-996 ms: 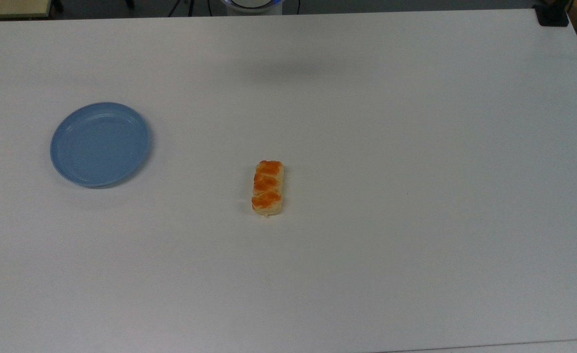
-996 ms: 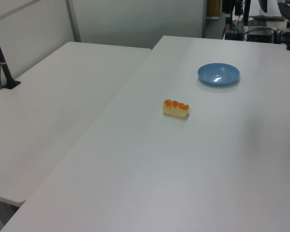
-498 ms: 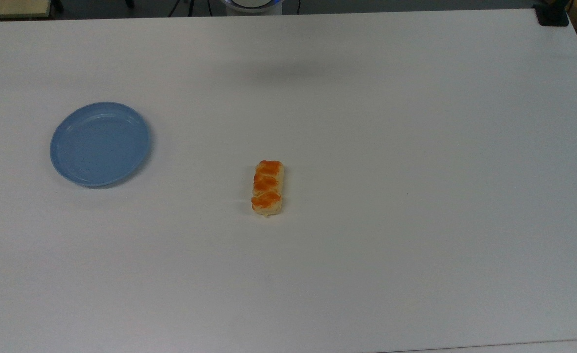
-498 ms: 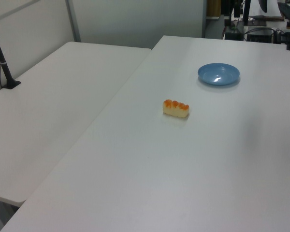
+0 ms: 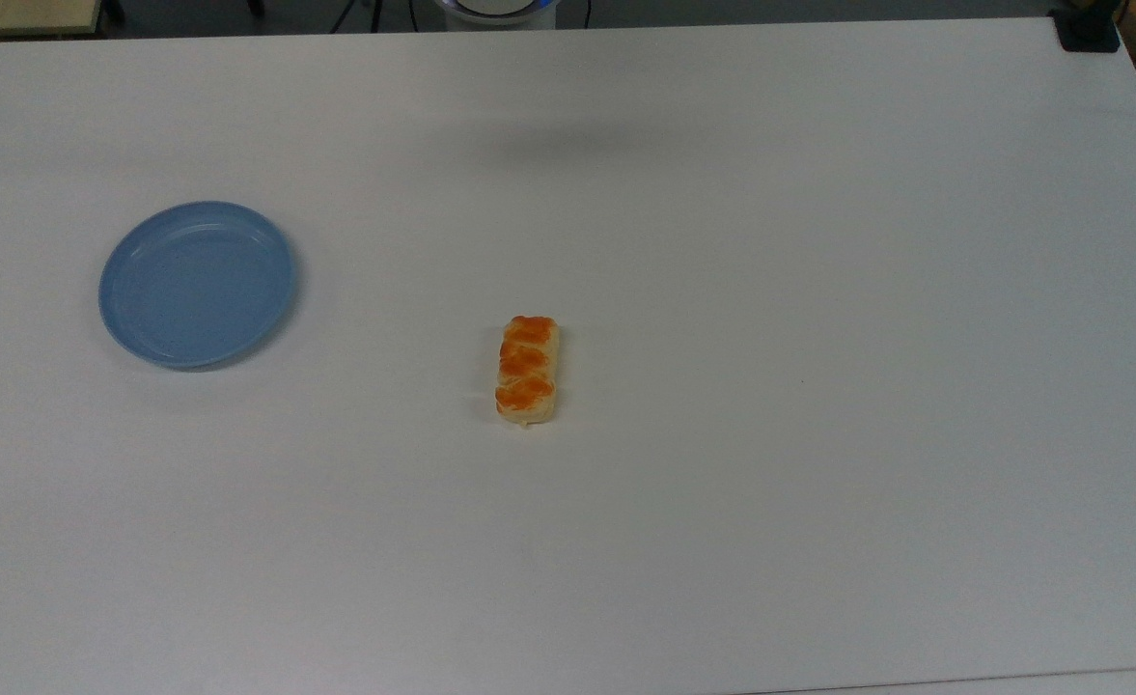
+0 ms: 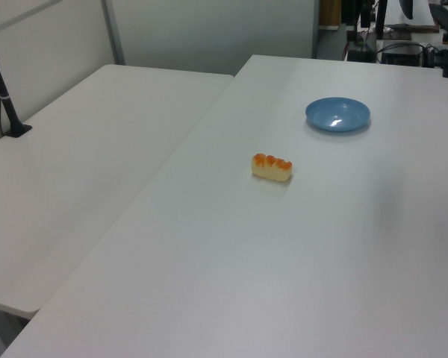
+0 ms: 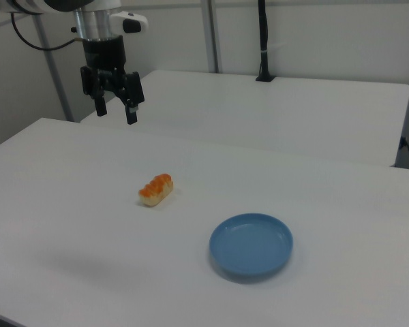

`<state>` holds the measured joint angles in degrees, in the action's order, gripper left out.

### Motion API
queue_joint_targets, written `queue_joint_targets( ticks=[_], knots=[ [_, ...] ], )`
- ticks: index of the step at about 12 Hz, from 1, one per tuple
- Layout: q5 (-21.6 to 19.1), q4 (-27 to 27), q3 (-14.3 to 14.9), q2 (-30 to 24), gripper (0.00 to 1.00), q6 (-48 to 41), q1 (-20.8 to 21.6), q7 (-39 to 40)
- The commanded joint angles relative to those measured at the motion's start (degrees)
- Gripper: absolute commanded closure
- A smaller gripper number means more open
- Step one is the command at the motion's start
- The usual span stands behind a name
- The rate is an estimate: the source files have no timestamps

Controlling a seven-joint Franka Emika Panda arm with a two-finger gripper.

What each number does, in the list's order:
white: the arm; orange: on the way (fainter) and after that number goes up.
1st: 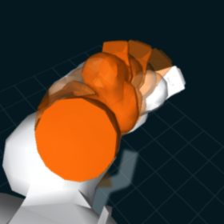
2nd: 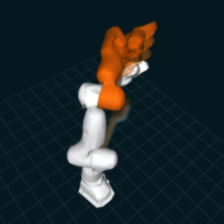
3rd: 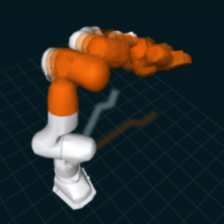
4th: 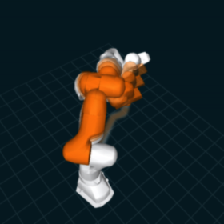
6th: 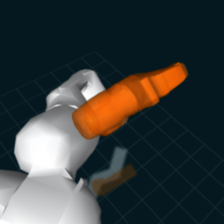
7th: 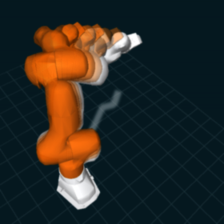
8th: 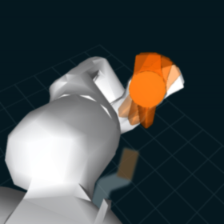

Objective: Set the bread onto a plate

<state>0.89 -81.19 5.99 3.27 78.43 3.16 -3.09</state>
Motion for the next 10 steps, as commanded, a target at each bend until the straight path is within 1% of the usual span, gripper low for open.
queue_joint_targets(
  ticks=[1, 3, 5, 7, 9, 10],
  knots=[
    [-0.98, -0.19, 0.95, 0.33, 0.0, 0.4, 0.97, 2.04],
    [-0.98, -0.19, 0.87, 0.59, 0.0, 1.28, 1.24, 1.43],
    [-0.98, -0.98, 0.78, 0.77, 0.0, 4.34, 1.59, 0.28],
    [-0.98, -3.17, 0.78, 0.77, 0.0, 8.73, 2.46, 0.37],
    [-0.89, -6.94, 1.04, 1.38, 0.0, 16.63, 3.34, 0.37],
    [-0.98, -7.05, 2.43, 2.17, 0.0, 18.32, 4.13, 0.37]
  ],
)
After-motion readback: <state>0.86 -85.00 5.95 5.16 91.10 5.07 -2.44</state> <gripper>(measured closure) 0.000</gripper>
